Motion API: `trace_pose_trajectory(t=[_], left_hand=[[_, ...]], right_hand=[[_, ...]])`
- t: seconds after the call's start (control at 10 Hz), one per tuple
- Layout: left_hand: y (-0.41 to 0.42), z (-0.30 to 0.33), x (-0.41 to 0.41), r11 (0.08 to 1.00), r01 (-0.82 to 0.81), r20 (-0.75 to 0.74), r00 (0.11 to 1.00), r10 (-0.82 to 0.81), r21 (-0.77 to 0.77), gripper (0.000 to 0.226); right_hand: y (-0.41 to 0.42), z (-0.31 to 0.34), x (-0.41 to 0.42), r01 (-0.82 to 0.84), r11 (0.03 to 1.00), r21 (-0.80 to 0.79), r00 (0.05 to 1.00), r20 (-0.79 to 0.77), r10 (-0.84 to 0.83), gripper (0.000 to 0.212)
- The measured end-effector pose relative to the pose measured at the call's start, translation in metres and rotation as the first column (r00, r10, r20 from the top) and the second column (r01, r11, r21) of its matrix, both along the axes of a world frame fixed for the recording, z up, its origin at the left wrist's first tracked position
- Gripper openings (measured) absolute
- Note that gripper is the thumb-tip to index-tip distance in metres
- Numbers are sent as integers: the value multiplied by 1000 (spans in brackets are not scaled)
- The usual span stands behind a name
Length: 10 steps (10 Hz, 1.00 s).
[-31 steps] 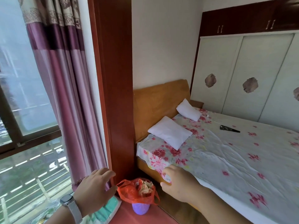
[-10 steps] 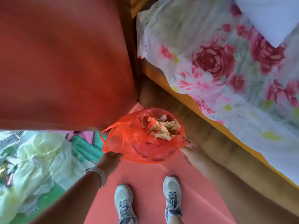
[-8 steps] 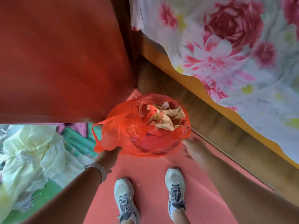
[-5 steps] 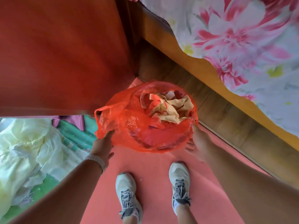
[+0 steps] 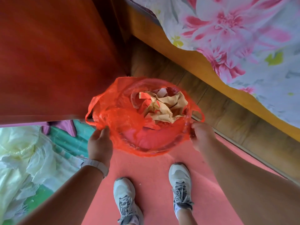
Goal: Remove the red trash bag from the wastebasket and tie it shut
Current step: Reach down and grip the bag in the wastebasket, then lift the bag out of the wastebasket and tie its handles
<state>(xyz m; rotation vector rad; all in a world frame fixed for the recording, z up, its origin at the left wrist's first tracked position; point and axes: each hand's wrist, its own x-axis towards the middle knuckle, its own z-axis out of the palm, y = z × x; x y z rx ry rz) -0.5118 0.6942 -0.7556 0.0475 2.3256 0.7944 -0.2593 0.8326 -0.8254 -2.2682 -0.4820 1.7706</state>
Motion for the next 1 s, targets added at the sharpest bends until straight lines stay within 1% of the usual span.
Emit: trace_pose_trajectory(t=[0.1, 0.2, 0.3, 0.4, 0.5, 0.6, 0.7, 0.8, 0.9, 1.0], left_hand=[[10, 27, 5, 998, -10, -85, 996, 15, 58, 30], [16, 47, 3, 984, -4, -124, 992, 26, 176, 26], [32, 73, -5, 977, 37, -186, 983, 2, 208, 15], [46, 102, -8, 967, 38, -212, 977, 17, 250, 12], [55, 125, -8, 938, 32, -60, 998, -11, 345, 17], [55, 142, -8, 939, 80, 13, 996, -90, 335, 25], [51, 155, -9, 941, 50, 49, 996, -70, 336, 14], [47, 164, -10, 930, 121, -4, 992, -127, 347, 21], [42, 170, -5, 901, 253, -105, 967, -231, 351, 20], [37, 173, 1, 872, 279, -93, 960, -265, 401, 23]], right_hand=[[3, 21, 7, 78, 996, 44, 997, 10, -78, 18], [7, 50, 6, 206, 974, 91, 979, -19, -205, 31], [14, 83, 2, 235, 956, 175, 972, -55, -229, 32], [20, 116, -6, 110, 944, 310, 994, -11, -112, 29], [18, 146, -15, -287, 827, 483, 955, 215, 206, 23], [13, 170, -21, -624, 576, 528, 779, 471, 414, 16], [11, 187, -22, -772, 327, 545, 635, 649, 419, 13], [12, 194, -23, -783, 253, 568, 618, 667, 415, 15], [6, 193, -30, -720, 319, 616, 688, 574, 444, 15], [-3, 189, -38, -559, 526, 641, 826, 384, 412, 20]])
